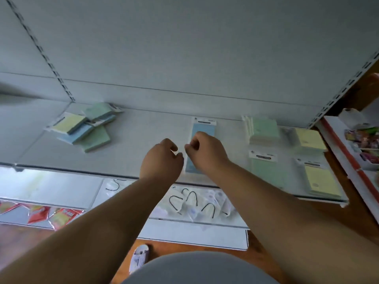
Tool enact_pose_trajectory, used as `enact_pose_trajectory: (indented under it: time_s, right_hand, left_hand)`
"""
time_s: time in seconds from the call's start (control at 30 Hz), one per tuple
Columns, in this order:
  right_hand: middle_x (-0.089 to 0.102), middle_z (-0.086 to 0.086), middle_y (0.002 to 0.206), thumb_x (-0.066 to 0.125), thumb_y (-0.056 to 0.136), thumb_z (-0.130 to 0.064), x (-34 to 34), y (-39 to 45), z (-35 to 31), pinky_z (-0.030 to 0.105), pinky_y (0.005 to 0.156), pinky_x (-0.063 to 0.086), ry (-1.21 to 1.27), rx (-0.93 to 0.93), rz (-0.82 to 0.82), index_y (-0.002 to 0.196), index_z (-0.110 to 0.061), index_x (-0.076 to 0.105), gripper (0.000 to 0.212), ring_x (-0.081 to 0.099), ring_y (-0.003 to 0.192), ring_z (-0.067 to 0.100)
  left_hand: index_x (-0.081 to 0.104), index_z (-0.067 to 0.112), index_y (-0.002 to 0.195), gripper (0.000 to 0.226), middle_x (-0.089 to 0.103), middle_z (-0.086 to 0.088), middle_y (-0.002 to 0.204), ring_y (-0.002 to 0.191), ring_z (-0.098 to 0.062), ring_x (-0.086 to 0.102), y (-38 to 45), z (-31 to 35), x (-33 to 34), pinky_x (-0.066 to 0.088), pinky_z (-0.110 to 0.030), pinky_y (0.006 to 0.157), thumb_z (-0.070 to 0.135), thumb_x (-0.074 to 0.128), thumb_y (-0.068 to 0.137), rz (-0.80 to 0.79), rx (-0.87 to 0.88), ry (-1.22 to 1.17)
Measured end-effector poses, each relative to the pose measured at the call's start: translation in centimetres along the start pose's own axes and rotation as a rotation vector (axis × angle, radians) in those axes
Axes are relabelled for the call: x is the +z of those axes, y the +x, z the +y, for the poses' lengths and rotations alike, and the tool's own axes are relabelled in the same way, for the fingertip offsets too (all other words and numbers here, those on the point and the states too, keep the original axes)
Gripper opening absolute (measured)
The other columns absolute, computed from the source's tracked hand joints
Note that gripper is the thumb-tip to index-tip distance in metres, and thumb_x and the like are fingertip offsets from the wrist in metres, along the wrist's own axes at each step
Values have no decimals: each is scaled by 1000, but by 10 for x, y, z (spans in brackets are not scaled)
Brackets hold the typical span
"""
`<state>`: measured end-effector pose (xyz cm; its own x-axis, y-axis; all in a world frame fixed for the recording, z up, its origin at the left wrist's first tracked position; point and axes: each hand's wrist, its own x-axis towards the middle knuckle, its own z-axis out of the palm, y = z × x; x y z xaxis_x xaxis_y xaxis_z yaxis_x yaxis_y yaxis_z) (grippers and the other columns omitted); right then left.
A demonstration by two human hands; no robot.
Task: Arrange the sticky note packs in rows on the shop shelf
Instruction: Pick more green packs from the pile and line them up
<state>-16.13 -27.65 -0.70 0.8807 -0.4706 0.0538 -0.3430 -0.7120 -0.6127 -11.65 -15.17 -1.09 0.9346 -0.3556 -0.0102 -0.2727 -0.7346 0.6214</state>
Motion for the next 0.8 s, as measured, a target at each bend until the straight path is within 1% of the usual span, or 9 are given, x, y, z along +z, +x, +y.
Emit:
enact_pose_trajectory:
  time_s: [0.1, 0.2, 0.33, 0.4, 0.47, 0.57, 0.67, 0.73, 0.8]
  right_hand:
    - [60, -6, 77, 61, 87, -34, 42, 20, -56, 27, 64, 42, 75, -17, -66, 84, -19, 60, 15, 57, 75, 16]
    - [64, -4, 86, 61, 86, -35, 90, 43, -105, 25, 64, 43, 137, -17, -163, 89, -19, 62, 16, 61, 81, 19]
    - [63, 7, 113, 60, 87, -35, 146, 72, -153, 27, 83, 40, 131, 50, -280, 113, -11, 61, 35, 59, 106, 27]
    - [56, 10, 103, 57, 87, -33, 164, 81, -167, 29, 81, 41, 125, 112, -318, 105, -14, 58, 26, 55, 97, 26]
    - [52, 8, 89, 56, 85, -30, 175, 89, -173, 29, 73, 41, 151, 181, -299, 90, -14, 55, 16, 52, 84, 25]
    - [57, 8, 79, 62, 84, -30, 178, 94, -177, 26, 62, 39, 261, 322, -262, 82, -11, 59, 20, 56, 73, 26]
    - [55, 8, 71, 63, 87, -31, 167, 94, -170, 26, 57, 38, 402, 388, -225, 76, -11, 60, 23, 52, 64, 24]
    - [55, 9, 67, 62, 88, -30, 152, 91, -160, 30, 53, 38, 477, 376, -189, 75, -5, 58, 29, 49, 60, 22]
    - [63, 6, 75, 61, 88, -31, 130, 83, -146, 31, 54, 42, 503, 335, -129, 87, -8, 62, 23, 54, 63, 23]
  left_hand:
    - [60, 20, 107, 24, 66, 4, 90, 83, -19, 57, 20, -53, -42, 38, -26, 70, 28, 57, 85, 48, -94, -7]
    - [59, 20, 111, 28, 64, 3, 102, 88, -18, 57, 40, -105, -79, 39, -26, 73, 29, 60, 85, 107, -158, -34]
    - [55, 18, 127, 48, 55, -5, 125, 104, -24, 58, 63, -160, -117, 48, -34, 91, 27, 65, 82, 179, -400, -300]
    - [53, 17, 131, 48, 56, -4, 121, 92, -20, 57, 69, -173, -129, 47, -28, 77, 22, 63, 84, 153, -513, -479]
    - [51, 17, 133, 48, 57, -1, 113, 86, -18, 56, 73, -177, -131, 41, -25, 68, 21, 62, 86, 104, -542, -565]
    - [52, 18, 129, 47, 58, -1, 111, 89, -19, 58, 77, -177, -127, 45, -27, 68, 22, 63, 83, 71, -597, -669]
    - [54, 14, 129, 57, 66, -11, 106, 88, -26, 65, 78, -172, -121, 56, -37, 82, 22, 66, 74, -17, -675, -835]
    - [55, 11, 123, 46, 66, -10, 90, 74, -23, 64, 77, -164, -113, 56, -39, 86, 14, 68, 79, -88, -662, -918]
    - [61, 9, 111, 29, 64, -7, 78, 66, -20, 60, 79, -149, -105, 55, -35, 78, 7, 67, 83, -142, -599, -878]
